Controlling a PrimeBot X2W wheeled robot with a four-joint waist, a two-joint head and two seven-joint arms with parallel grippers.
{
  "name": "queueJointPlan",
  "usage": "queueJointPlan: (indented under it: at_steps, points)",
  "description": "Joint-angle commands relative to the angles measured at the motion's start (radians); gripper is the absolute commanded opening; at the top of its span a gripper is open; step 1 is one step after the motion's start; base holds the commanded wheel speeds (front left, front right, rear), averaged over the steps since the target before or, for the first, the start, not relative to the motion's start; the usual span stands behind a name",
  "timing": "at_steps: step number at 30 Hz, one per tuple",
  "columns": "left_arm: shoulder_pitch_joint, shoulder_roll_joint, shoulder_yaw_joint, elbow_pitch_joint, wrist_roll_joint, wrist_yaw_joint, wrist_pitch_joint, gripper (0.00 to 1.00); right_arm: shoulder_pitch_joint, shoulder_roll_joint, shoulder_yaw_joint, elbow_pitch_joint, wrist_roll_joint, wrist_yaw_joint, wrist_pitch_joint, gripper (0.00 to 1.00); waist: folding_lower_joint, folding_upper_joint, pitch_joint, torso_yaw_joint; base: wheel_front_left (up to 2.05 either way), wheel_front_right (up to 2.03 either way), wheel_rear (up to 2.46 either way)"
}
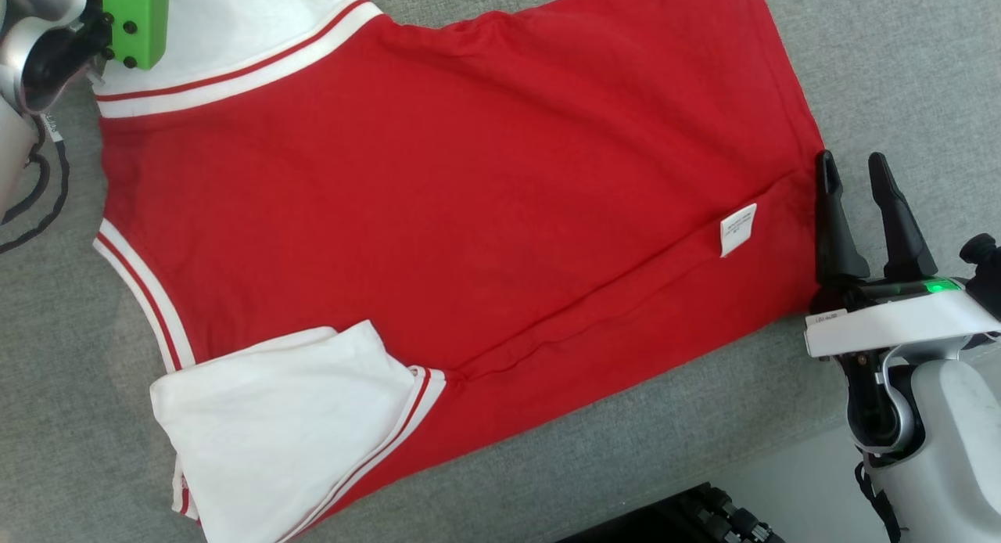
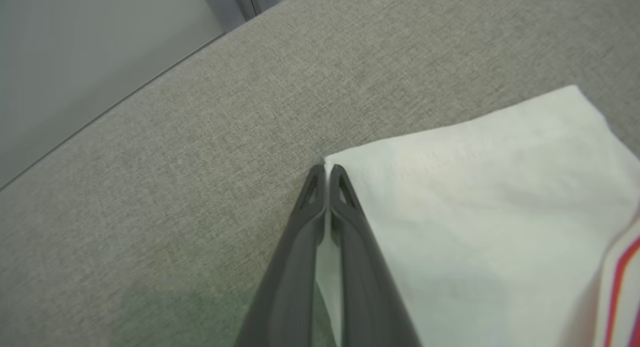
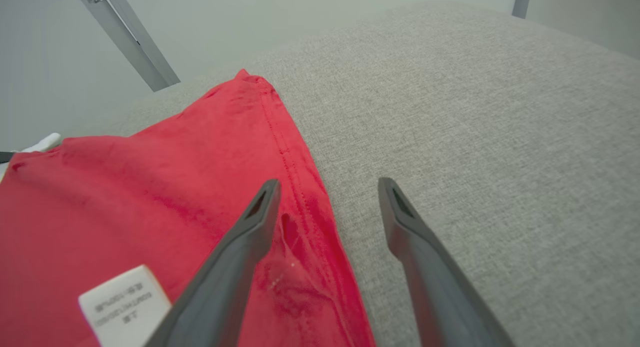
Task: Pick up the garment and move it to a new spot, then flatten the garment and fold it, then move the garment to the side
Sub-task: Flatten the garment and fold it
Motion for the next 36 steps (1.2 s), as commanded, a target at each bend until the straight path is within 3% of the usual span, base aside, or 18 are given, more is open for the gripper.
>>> queueJointPlan:
  at_steps: [1, 8, 16, 24, 29, 31, 32, 33, 36]
  points:
    - [0.005, 0.016, -0.02, -0.007, -0.012, -0.002, -0.016, 0.0, -0.018, -0.008, -0.002, 0.0, -0.008, 0.0, -0.001, 1.0, -0.0001, 0.0, -0.016, 0.008, 0.0, 0.0, 0.0]
    - [0.015, 0.017, -0.108, -0.078, -0.067, -0.002, -0.134, 0.0, -0.104, -0.088, 0.051, 0.063, -0.015, -0.001, 0.007, 1.0, -0.0001, 0.0, -0.103, 0.052, 0.0, 0.0, 0.0]
    - [0.012, 0.017, -0.21, -0.162, -0.134, -0.002, -0.224, 0.0, -0.356, -0.192, 0.087, 0.293, -0.084, 0.0, 0.248, 1.0, -0.0001, 0.0, -0.18, 0.132, 0.0, 0.0, 0.0]
    - [-0.036, 0.027, -0.285, -0.258, -0.169, -0.002, -0.284, 0.0, -0.543, -0.219, 0.141, 0.527, -0.135, 0.0, 0.379, 1.0, -0.0001, 0.0, -0.172, 0.208, 0.0, 0.0, 0.0]
    - [-0.057, 0.028, -0.309, -0.303, -0.173, -0.002, -0.309, 0.0, -0.608, -0.226, 0.171, 0.636, -0.159, -0.001, 0.389, 0.99, -0.0001, 0.0, -0.158, 0.242, 0.0, 0.0, 0.0]
    - [-0.063, 0.03, -0.315, -0.313, -0.175, -0.002, -0.316, 0.0, -0.627, -0.223, 0.182, 0.673, -0.162, -0.001, 0.388, 0.84, -0.0001, 0.0, -0.156, 0.249, 0.0, 0.0, 0.0]
    - [-0.066, 0.03, -0.319, -0.316, -0.176, -0.002, -0.319, 0.0, -0.636, -0.223, 0.186, 0.693, -0.163, 0.0, 0.394, 0.73, -0.0001, 0.0, -0.155, 0.252, 0.0, 0.0, 0.0]
    - [-0.068, 0.03, -0.321, -0.318, -0.177, -0.002, -0.323, 0.0, -0.642, -0.223, 0.19, 0.71, -0.163, -0.001, 0.398, 0.53, -0.0001, 0.0, -0.155, 0.254, 0.0, 0.0, 0.0]
    - [-0.073, 0.031, -0.326, -0.317, -0.181, -0.002, -0.33, 0.0, -0.658, -0.218, 0.21, 0.753, -0.158, -0.001, 0.41, 0.34, -0.0001, 0.0, -0.155, 0.256, 0.0, 0.0, 0.0]
